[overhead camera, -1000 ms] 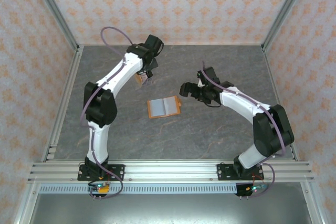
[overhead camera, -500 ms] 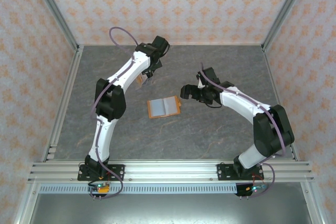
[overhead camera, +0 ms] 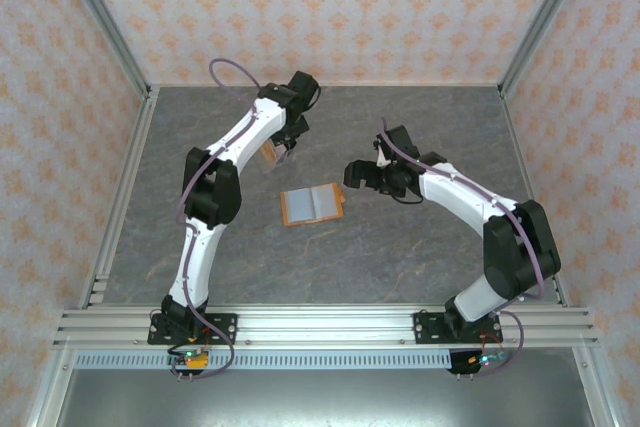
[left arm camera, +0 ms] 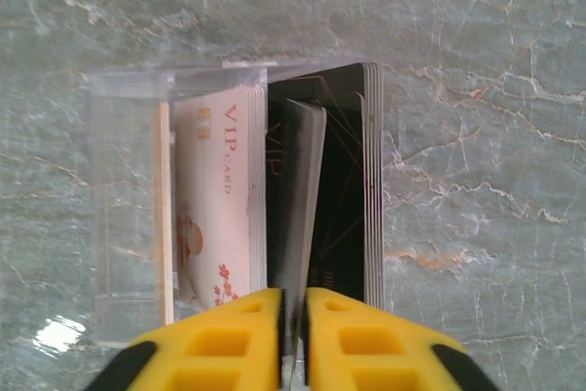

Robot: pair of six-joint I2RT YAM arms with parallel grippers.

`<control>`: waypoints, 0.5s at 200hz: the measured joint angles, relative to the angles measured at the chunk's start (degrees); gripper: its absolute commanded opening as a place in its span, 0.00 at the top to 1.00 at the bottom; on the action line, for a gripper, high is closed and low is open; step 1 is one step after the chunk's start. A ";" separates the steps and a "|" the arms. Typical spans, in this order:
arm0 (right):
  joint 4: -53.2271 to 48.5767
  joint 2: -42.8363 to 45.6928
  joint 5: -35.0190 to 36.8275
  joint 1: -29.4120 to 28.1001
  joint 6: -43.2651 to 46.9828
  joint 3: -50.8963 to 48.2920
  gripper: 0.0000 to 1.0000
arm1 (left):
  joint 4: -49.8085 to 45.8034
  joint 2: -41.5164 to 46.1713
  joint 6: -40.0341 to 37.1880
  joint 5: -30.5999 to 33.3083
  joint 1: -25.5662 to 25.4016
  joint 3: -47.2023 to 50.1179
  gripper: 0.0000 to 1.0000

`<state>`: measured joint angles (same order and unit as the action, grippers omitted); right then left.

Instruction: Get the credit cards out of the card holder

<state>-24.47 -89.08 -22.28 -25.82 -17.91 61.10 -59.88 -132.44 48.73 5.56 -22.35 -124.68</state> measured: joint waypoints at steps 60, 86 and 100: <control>-0.44 0.00 -0.11 0.00 -0.04 0.02 0.02 | 0.90 -0.26 -2.29 -5.90 0.66 0.00 0.67; -0.92 0.00 -0.17 0.00 -0.07 0.35 0.03 | 1.40 -0.13 -3.30 -7.41 0.74 0.02 0.60; -1.22 0.00 -0.17 0.00 -0.20 0.66 0.04 | 1.97 0.98 -4.04 -8.13 0.74 0.85 0.56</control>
<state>-25.69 -89.08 -22.46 -25.82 -18.11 61.76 -57.91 -131.46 44.69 -2.57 -21.61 -123.83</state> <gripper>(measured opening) 0.967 0.409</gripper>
